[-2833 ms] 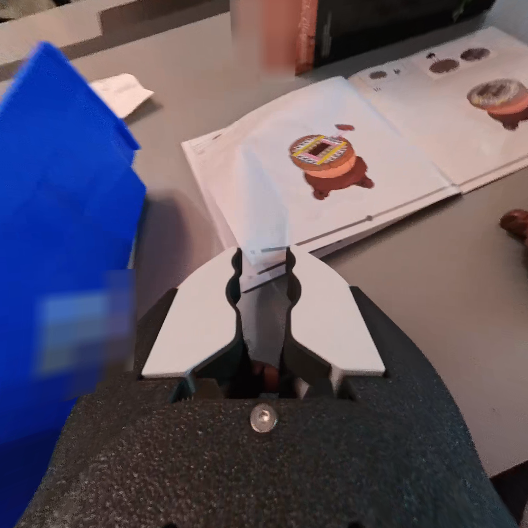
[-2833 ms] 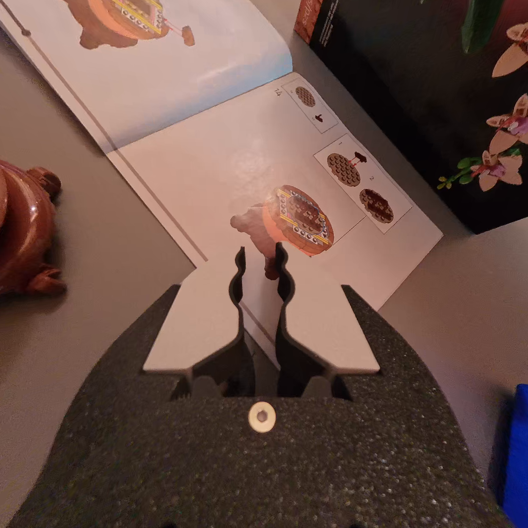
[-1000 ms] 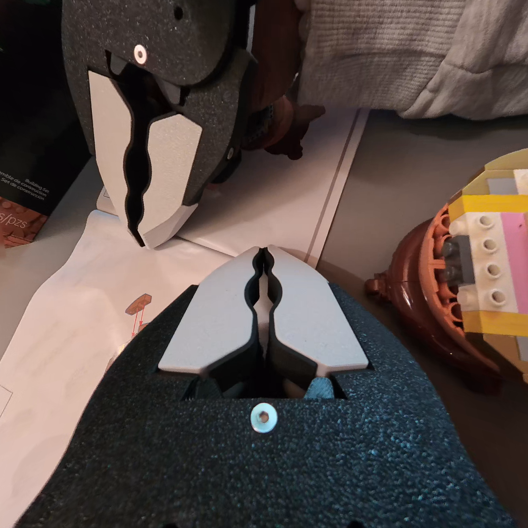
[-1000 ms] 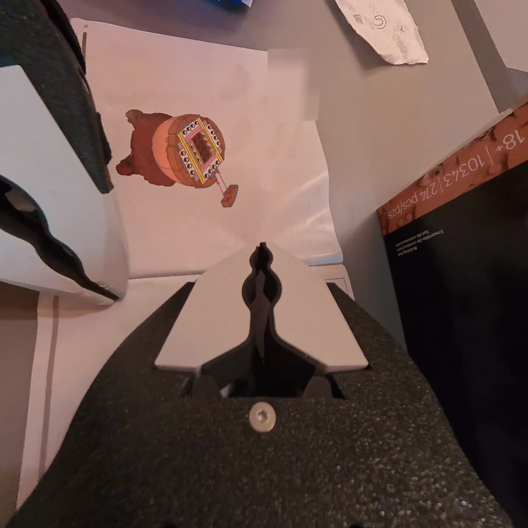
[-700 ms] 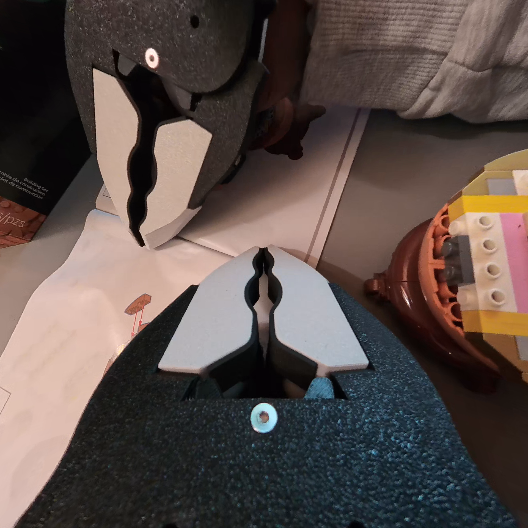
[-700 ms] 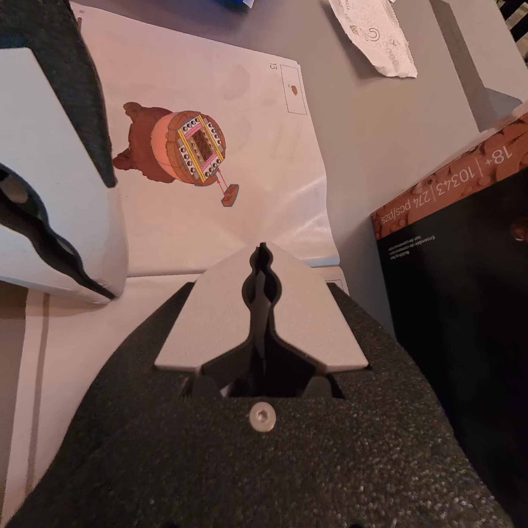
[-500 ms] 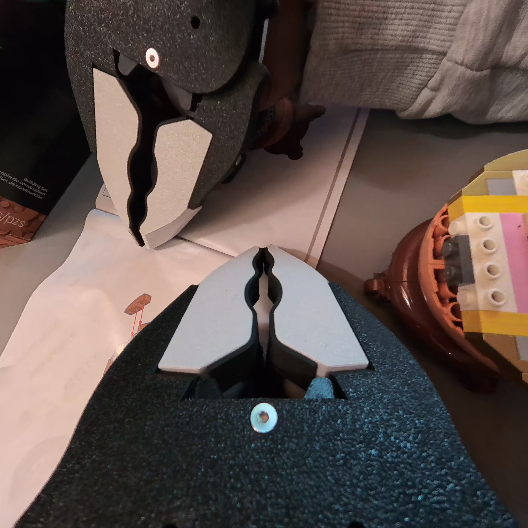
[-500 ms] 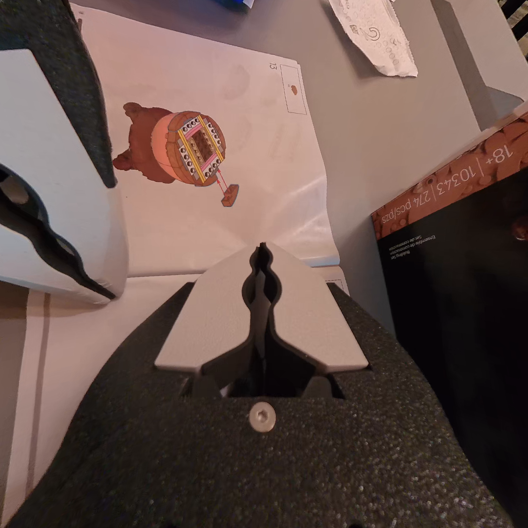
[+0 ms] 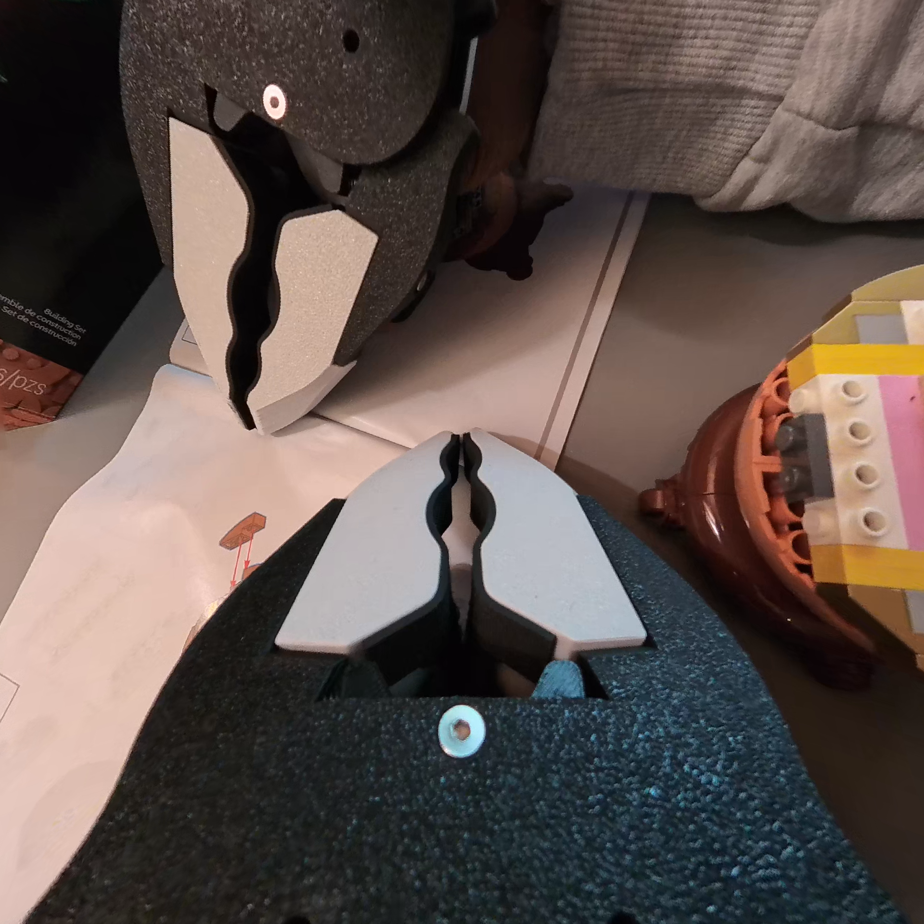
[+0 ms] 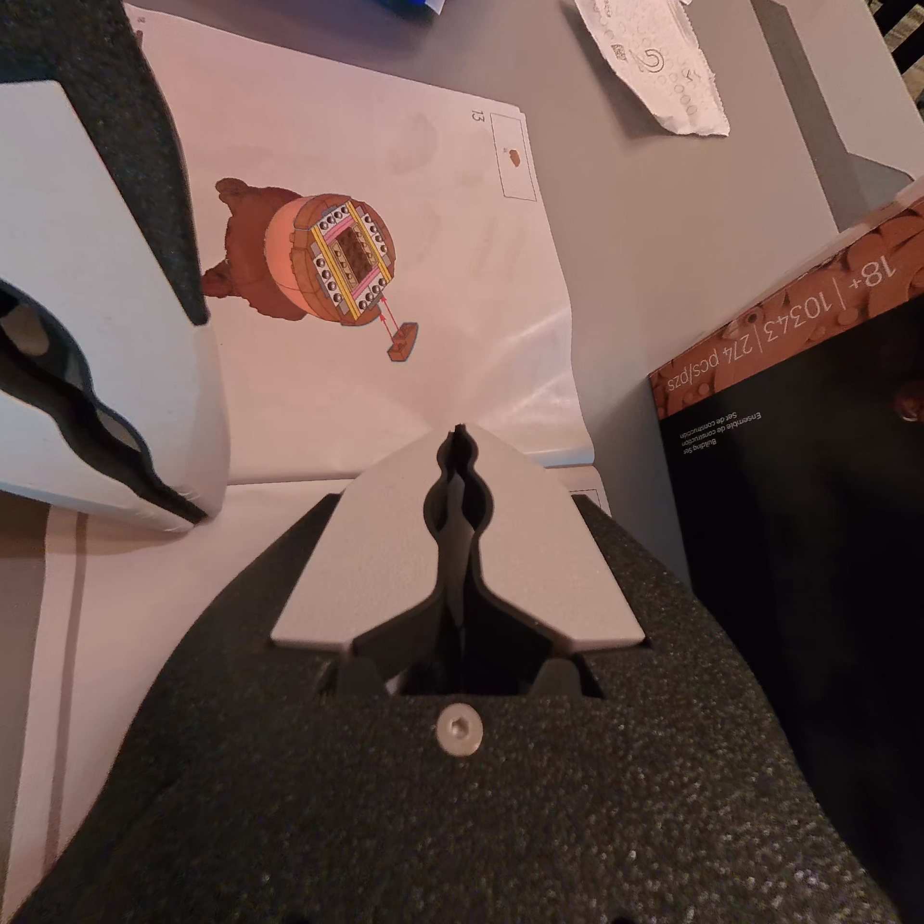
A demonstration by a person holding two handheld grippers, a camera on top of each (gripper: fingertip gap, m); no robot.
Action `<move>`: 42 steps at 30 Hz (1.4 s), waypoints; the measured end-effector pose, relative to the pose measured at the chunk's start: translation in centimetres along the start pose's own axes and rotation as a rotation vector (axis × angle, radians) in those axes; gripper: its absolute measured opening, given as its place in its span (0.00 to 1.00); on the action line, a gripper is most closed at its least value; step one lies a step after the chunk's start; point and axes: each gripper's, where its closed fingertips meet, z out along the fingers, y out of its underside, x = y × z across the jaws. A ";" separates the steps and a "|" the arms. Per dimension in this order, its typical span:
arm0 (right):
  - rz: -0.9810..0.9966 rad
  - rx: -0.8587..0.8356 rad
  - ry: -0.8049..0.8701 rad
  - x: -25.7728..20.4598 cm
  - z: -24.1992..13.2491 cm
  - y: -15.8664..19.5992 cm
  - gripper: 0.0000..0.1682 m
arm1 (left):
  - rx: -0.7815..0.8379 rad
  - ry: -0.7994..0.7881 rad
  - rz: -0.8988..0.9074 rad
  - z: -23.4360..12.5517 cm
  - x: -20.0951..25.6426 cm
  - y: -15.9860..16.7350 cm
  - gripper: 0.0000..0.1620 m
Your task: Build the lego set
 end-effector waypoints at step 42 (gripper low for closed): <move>-0.029 0.132 0.176 2.1 -1.5 -1.5 0.01 | 0.000 0.001 0.002 0.0 0.0 0.0 0.01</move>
